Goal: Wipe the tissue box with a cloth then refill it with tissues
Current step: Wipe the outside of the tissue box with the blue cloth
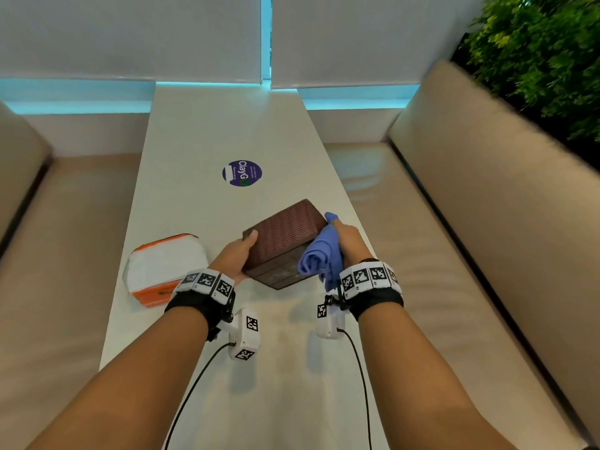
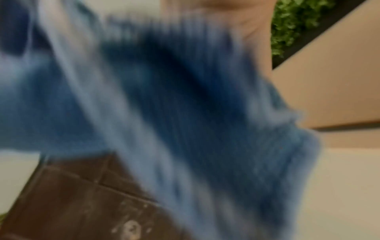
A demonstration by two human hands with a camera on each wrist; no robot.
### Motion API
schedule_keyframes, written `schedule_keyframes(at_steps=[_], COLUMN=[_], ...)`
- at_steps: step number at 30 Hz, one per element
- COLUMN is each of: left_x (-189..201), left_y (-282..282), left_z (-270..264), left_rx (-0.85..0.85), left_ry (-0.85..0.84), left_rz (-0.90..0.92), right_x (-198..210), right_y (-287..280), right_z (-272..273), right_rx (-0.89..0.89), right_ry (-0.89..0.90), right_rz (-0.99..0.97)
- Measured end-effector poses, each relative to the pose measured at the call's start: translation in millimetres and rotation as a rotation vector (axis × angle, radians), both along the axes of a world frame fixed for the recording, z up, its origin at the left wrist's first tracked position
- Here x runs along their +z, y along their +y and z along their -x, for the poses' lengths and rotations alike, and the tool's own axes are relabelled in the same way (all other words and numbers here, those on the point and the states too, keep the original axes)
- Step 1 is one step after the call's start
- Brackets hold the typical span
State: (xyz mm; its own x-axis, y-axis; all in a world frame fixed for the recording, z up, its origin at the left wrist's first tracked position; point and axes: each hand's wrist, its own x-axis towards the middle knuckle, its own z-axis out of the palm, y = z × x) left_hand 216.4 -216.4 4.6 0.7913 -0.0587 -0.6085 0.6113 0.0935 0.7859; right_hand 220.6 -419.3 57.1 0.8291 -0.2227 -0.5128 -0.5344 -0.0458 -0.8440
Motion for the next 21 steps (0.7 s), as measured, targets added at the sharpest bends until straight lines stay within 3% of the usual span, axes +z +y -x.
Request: schedule_keyframes(at_steps=[3, 5, 10, 15, 18, 21], left_x=[-22, -35, 17, 25, 18, 8], left_y=[-9, -14, -23, -24, -20, -19], left_z=[-13, -22, 8, 20, 17, 12], left_rx=[-0.084, -0.136, -0.246, -0.204, -0.145, -0.099], left_ry=[-0.118, -0.069, 0.036, 0.018, -0.007, -0.045], left_rz=[-0.282, -0.322, -0.171, 0.025, 0.107, 0.150], right_x=[0, -4, -19, -15, -14, -14], right_y=[11, 19, 37, 49, 59, 64], right_z=[3, 9, 24, 32, 31, 31], right_rx=[0.012, 0.003, 0.000, 0.083, 0.240, 0.512], right_ry=[-0.103, -0.172, -0.232, -0.174, -0.214, -0.442], right_rz=[0.262, 0.417, 0.626, 0.745, 0.912, 0.965])
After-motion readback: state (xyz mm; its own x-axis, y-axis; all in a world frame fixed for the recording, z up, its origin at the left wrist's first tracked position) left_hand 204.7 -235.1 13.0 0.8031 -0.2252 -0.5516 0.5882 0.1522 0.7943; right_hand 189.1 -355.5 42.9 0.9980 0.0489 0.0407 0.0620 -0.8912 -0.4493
